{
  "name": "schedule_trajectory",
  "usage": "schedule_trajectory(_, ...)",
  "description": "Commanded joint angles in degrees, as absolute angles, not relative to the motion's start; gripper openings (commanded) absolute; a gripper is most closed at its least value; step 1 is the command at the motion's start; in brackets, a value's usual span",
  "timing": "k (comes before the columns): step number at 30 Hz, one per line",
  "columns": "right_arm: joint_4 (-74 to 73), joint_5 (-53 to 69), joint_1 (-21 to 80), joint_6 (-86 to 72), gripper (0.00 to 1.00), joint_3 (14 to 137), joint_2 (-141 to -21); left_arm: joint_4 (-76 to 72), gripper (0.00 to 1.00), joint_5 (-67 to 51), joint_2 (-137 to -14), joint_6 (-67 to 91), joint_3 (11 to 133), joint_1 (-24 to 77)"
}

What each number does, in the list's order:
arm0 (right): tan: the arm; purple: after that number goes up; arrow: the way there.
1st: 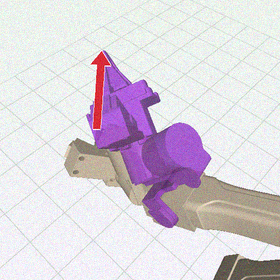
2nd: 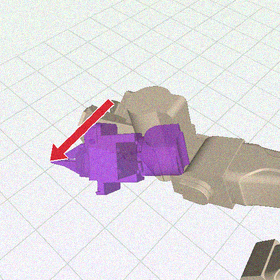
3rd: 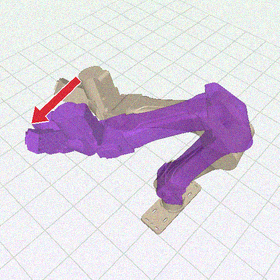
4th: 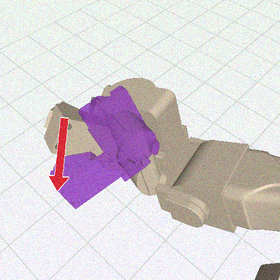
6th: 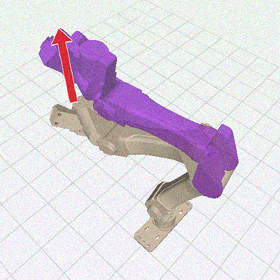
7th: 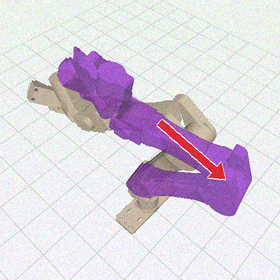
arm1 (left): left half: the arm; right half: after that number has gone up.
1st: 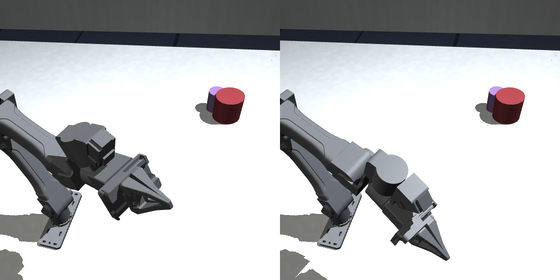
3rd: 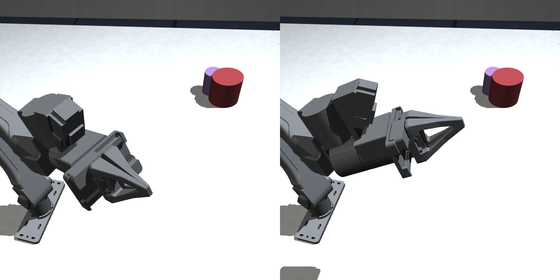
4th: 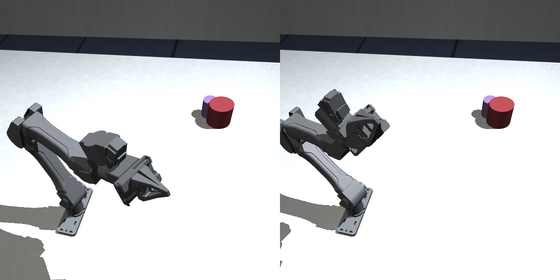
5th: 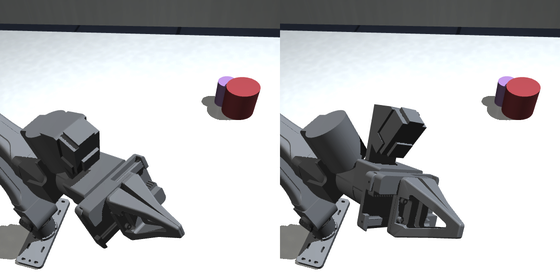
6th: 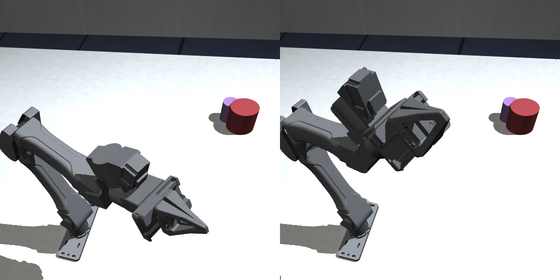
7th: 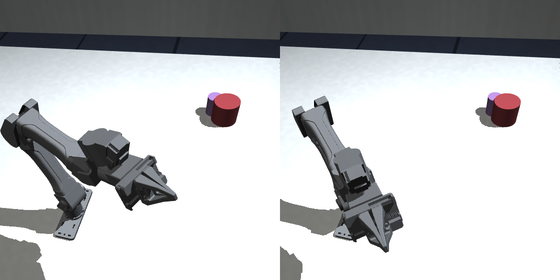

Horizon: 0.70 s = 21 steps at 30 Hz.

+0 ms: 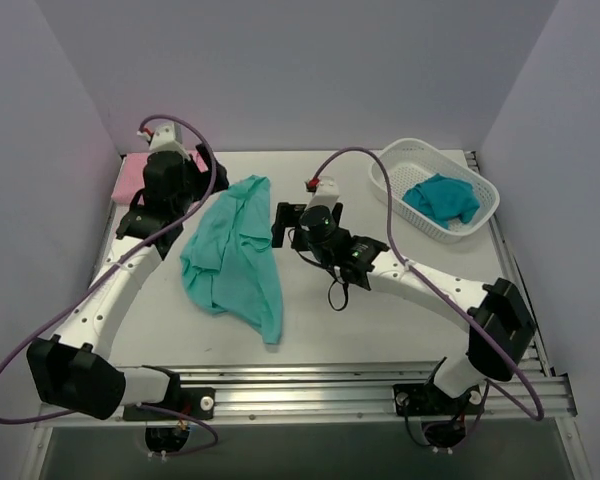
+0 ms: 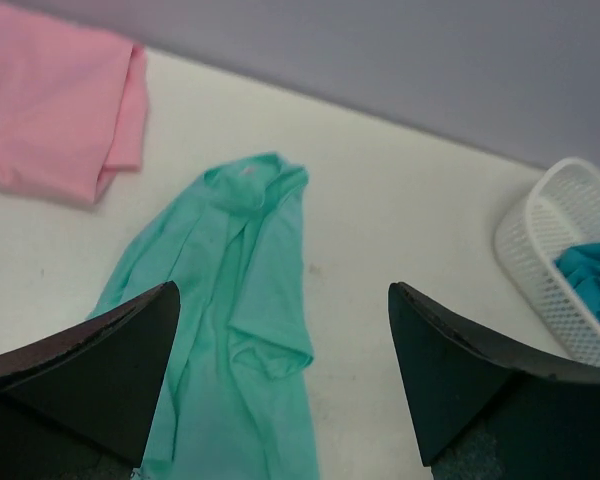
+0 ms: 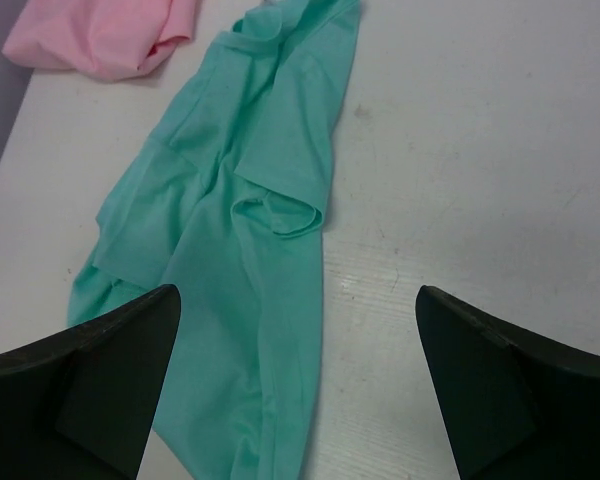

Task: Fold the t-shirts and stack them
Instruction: Flatten the tshirt out

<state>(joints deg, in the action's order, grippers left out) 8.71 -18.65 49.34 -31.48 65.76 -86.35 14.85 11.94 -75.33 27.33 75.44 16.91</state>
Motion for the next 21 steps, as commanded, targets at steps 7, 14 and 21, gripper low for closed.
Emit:
schedule_trajectory(7, 7.04, -23.9, 56.86, -38.12, 1.0, 61.46, -93.78, 11.52, 0.94, 13.45, -68.74, 36.29, 55.49, 18.8)
schedule_trajectory(14, 7.3, -28.03, 64.42, -47.01, 1.0, 53.0, -91.23, 8.09, 0.94, 13.02, -76.63, 35.33, 56.24, 22.68)
schedule_trajectory(21, 1.94, -35.06, 66.27, -50.27, 1.0, 50.98, -86.67, -2.64, 0.94, 6.24, -90.86, 34.1, 63.16, 23.03)
